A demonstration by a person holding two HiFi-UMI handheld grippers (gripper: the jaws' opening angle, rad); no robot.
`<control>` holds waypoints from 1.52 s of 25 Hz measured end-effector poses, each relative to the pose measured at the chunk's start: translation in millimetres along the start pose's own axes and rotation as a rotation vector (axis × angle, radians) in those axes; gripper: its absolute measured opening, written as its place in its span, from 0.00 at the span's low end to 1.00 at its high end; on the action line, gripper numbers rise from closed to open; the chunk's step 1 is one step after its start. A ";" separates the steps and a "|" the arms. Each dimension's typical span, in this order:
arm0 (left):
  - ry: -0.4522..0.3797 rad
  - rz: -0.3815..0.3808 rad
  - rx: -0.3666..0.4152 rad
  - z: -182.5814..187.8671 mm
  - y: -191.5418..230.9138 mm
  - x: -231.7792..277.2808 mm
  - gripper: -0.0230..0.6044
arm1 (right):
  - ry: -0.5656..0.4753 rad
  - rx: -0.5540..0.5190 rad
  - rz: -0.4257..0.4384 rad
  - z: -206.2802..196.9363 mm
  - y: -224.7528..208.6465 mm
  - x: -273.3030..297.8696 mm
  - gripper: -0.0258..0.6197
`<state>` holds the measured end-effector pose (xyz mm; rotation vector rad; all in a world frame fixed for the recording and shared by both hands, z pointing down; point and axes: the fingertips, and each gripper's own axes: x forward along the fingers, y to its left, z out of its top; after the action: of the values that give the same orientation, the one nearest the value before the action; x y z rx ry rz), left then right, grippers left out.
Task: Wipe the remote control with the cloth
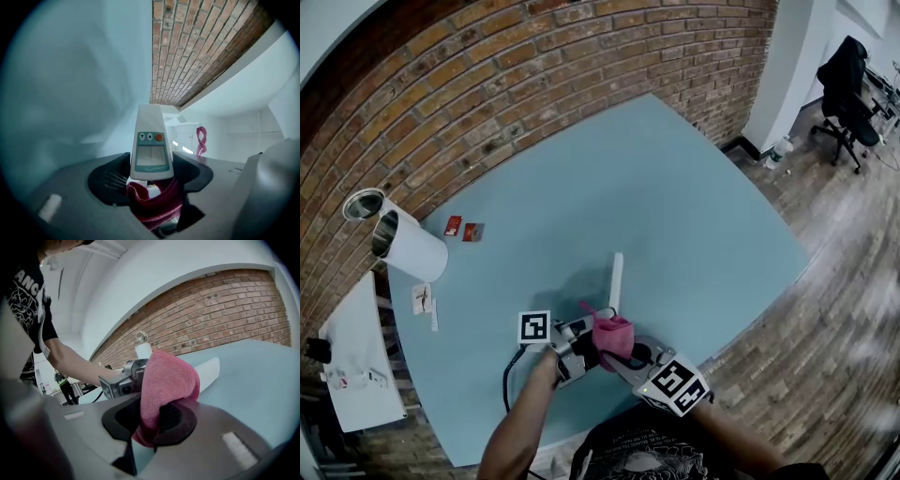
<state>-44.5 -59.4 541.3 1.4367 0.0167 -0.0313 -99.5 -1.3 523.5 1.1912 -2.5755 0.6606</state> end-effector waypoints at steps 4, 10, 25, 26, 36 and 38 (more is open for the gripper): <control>0.001 0.002 0.001 0.2 0.7 -1.4 0.48 | 0.024 0.043 0.011 -6.5 -1.9 2.5 0.14; 0.057 0.089 0.084 -0.7 4.4 -8.2 0.48 | 0.001 0.059 0.037 -0.7 -4.9 -12.4 0.14; 0.508 0.665 0.779 -3.5 31.3 -25.9 0.48 | -0.092 0.112 -0.042 38.3 -79.7 -46.6 0.14; 0.532 0.705 0.827 -2.9 32.7 -25.9 0.48 | -0.092 0.110 -0.036 40.0 -82.4 -46.7 0.14; 0.601 1.026 1.140 12.7 38.4 -21.5 0.49 | -0.053 0.104 0.096 46.5 -106.1 -42.5 0.14; 0.603 1.085 1.174 16.7 42.1 -22.8 0.49 | -0.047 0.101 0.129 49.4 -111.6 -42.1 0.14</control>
<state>-66.1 -70.0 586.0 2.3733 -0.3355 1.4934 12.1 -61.0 498.2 1.0892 -2.7053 0.8071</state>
